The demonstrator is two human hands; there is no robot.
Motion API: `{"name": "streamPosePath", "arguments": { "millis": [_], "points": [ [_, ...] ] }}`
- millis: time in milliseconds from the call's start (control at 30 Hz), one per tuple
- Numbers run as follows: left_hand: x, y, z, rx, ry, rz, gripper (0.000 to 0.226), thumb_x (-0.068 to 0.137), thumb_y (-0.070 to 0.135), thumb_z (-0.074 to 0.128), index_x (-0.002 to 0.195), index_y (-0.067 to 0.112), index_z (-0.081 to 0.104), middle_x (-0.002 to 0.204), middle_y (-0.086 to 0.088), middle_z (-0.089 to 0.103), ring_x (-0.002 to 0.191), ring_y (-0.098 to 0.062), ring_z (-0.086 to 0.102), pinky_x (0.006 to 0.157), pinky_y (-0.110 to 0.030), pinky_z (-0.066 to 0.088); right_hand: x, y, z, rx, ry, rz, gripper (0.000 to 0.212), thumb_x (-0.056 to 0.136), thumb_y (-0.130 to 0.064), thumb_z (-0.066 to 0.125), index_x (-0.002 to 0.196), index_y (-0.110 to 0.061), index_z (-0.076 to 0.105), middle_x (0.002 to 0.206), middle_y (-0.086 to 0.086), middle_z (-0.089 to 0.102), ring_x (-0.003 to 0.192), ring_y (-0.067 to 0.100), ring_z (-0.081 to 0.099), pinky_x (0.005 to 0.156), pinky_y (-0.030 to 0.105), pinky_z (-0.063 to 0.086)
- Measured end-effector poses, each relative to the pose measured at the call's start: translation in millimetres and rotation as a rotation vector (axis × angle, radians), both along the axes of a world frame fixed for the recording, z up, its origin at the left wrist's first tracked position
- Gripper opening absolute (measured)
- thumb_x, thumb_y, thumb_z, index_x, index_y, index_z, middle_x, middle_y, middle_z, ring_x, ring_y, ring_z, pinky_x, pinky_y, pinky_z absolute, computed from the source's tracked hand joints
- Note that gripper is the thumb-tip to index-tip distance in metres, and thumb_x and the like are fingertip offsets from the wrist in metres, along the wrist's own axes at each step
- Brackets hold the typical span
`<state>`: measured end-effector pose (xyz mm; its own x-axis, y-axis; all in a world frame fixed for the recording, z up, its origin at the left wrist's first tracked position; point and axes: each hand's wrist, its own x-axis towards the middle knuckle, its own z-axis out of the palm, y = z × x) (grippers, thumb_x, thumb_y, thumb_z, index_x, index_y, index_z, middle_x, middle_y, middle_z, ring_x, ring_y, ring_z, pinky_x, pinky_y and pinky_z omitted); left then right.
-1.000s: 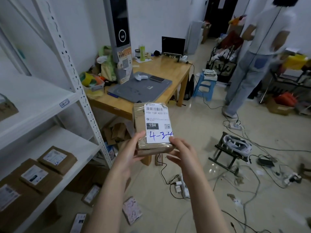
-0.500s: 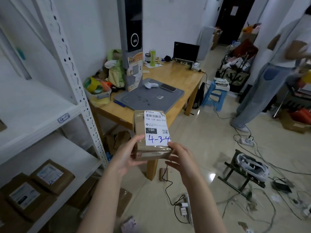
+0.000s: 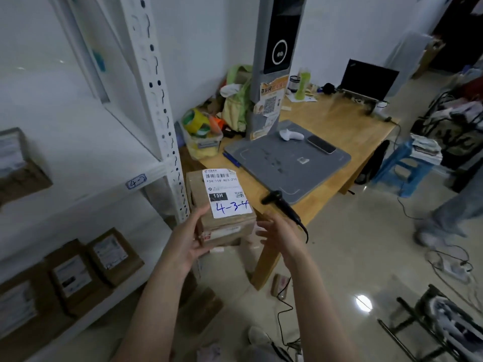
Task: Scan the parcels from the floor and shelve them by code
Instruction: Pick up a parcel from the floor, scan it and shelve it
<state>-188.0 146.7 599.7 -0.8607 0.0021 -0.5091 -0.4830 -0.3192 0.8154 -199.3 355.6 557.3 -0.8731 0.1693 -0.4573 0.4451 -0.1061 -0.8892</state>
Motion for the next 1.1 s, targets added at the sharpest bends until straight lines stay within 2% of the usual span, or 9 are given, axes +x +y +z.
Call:
{"name": "streamPosePath", "arguments": {
  "millis": [67,167,300,433,533,700,800,933,1100],
  "points": [
    [-21,5,-6,0.008,-0.037,0.078,0.031,0.084,0.039,0.072,0.108,0.02,0.064,0.096,-0.005,0.075,0.096,-0.026,0.069,0.08,-0.041,0.056,-26,15,-8,0.04,-0.023,-0.07,0.024,0.097,-0.034,0.061,0.11,-0.014,0.063,0.106,0.007,0.069,0.097,0.024,0.069,0.069,0.03,0.056],
    [-49,21,-16,-0.005,-0.083,0.158,0.032,0.086,0.033,0.073,0.112,0.017,0.063,0.098,-0.007,0.074,0.099,-0.03,0.068,0.082,-0.043,0.056,-67,49,-33,0.187,-0.062,-0.139,0.008,0.095,-0.028,0.063,0.098,-0.02,0.062,0.109,0.007,0.066,0.102,0.026,0.064,0.09,0.044,0.055],
    [-72,50,-23,-0.016,-0.158,0.233,0.021,0.085,0.021,0.072,0.105,0.014,0.067,0.092,-0.008,0.074,0.095,-0.029,0.067,0.084,-0.044,0.055,-115,85,-65,0.377,-0.111,-0.178,0.022,0.094,-0.022,0.06,0.114,-0.012,0.062,0.104,0.003,0.061,0.09,0.021,0.057,0.086,0.037,0.05],
    [-84,74,-34,-0.03,-0.208,0.271,0.024,0.082,0.013,0.073,0.105,0.012,0.066,0.104,-0.013,0.07,0.1,-0.03,0.063,0.091,-0.049,0.055,-148,99,-92,0.518,-0.157,-0.073,0.019,0.092,-0.026,0.063,0.099,-0.017,0.048,0.084,0.0,0.055,0.083,0.022,0.054,0.072,0.036,0.047],
    [-89,87,-40,-0.062,-0.235,0.292,0.03,0.079,0.011,0.075,0.108,0.007,0.069,0.11,-0.022,0.071,0.099,-0.031,0.062,0.097,-0.054,0.051,-168,102,-117,0.611,-0.197,0.069,0.027,0.087,-0.032,0.065,0.102,-0.012,0.056,0.086,0.005,0.06,0.078,0.023,0.06,0.064,0.036,0.051],
    [-88,102,-48,-0.079,-0.238,0.373,0.029,0.076,0.011,0.077,0.103,0.005,0.07,0.098,-0.018,0.074,0.092,-0.034,0.06,0.093,-0.051,0.052,-194,113,-152,0.746,-0.25,0.323,0.023,0.091,-0.016,0.052,0.113,-0.009,0.054,0.102,0.013,0.063,0.093,0.033,0.061,0.08,0.042,0.051],
    [-83,103,-53,-0.06,-0.24,0.459,0.035,0.065,0.013,0.081,0.096,0.007,0.066,0.085,-0.016,0.061,0.077,-0.028,0.052,0.075,-0.041,0.051,-196,113,-147,0.727,-0.197,0.401,0.024,0.096,-0.014,0.049,0.117,-0.004,0.055,0.105,0.017,0.062,0.094,0.035,0.06,0.072,0.036,0.043],
    [-79,100,-59,-0.076,-0.247,0.528,0.053,0.073,0.011,0.078,0.122,0.0,0.062,0.091,-0.013,0.065,0.082,-0.026,0.056,0.059,-0.032,0.053,-190,97,-121,0.6,-0.059,0.376,0.011,0.093,-0.011,0.057,0.101,-0.005,0.06,0.079,0.009,0.061,0.068,0.022,0.056,0.057,0.032,0.043],
    [-74,99,-58,-0.136,-0.22,0.56,0.051,0.073,-0.002,0.077,0.12,0.0,0.059,0.097,-0.01,0.076,0.089,-0.024,0.069,0.07,-0.039,0.057,-163,80,-64,0.296,0.115,0.293,0.008,0.084,-0.013,0.074,0.084,-0.013,0.065,0.072,0.008,0.064,0.071,0.025,0.063,0.063,0.036,0.048]
  ]
}}
